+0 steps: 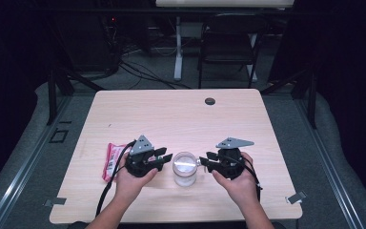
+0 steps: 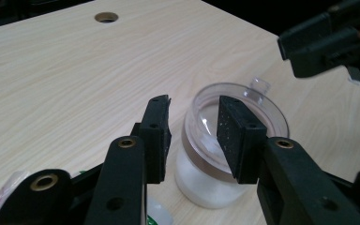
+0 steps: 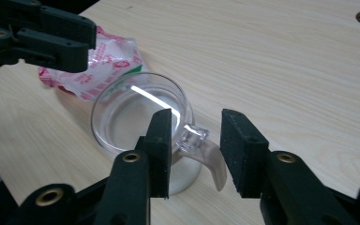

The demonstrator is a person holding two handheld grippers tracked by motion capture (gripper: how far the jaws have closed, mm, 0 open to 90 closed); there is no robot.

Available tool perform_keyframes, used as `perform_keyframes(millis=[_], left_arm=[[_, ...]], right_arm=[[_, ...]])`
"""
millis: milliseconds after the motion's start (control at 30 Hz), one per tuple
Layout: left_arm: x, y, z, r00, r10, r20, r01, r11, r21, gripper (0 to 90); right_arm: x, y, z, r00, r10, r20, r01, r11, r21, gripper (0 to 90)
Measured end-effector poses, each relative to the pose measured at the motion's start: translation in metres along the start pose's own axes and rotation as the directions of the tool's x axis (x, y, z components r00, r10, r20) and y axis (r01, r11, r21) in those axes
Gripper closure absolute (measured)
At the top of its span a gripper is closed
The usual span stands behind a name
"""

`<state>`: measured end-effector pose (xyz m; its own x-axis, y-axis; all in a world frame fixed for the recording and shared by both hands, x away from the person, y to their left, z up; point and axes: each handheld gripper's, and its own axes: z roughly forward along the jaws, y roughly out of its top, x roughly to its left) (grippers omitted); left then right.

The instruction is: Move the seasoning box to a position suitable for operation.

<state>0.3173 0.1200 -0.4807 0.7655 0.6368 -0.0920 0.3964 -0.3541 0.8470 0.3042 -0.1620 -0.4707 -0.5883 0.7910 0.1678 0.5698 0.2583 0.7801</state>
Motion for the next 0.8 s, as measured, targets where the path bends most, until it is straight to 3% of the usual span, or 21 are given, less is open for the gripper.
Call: perform_keyframes(millis=[33,133,200,267,400,467,633,800], left_arm=[[-0.001,-0.002,0.000,0.9998,0.018,-0.003,-0.018,0.9998,0.001,64.3],[-0.001,-0.008,0.001,0.9989,0.042,-0.022,-0.042,0.9991,-0.003,64.4],[0.000,-0.012,0.002,0.9992,0.038,-0.008,-0.039,0.9992,-0.008,64.9],[0.001,-0.015,0.002,0.9989,0.035,0.031,-0.034,0.9992,-0.020,64.2],[0.001,-0.020,0.006,0.9979,0.030,0.058,-0.031,0.9995,0.002,61.4],[-0.001,-0.022,0.007,0.9984,0.041,0.040,-0.041,0.9991,0.006,61.4],[-0.001,-0.025,0.007,0.9972,0.041,0.062,-0.043,0.9988,0.023,73.5],[-0.001,-0.028,0.010,0.9985,0.036,0.040,-0.039,0.9978,0.055,85.7]], right_arm=[[-0.001,-0.001,0.000,0.9999,-0.008,0.009,0.008,1.000,0.007,66.8],[-0.004,-0.004,0.001,0.9995,0.032,-0.003,-0.032,0.999,-0.007,71.6],[-0.005,-0.005,0.002,0.9990,0.044,0.003,-0.044,0.998,-0.033,74.5],[-0.008,-0.006,0.005,0.9985,0.055,-0.006,-0.055,0.998,-0.035,77.6],[-0.009,-0.006,0.010,0.9971,0.074,-0.022,-0.074,0.997,-0.029,80.3],[-0.009,-0.005,0.012,0.9974,0.068,-0.023,-0.069,0.997,-0.021,80.8],[-0.008,-0.004,0.019,0.9975,0.069,-0.016,-0.069,0.998,0.001,81.0],[-0.008,-0.005,0.023,0.9977,0.067,-0.011,-0.067,0.998,0.014,81.0]])
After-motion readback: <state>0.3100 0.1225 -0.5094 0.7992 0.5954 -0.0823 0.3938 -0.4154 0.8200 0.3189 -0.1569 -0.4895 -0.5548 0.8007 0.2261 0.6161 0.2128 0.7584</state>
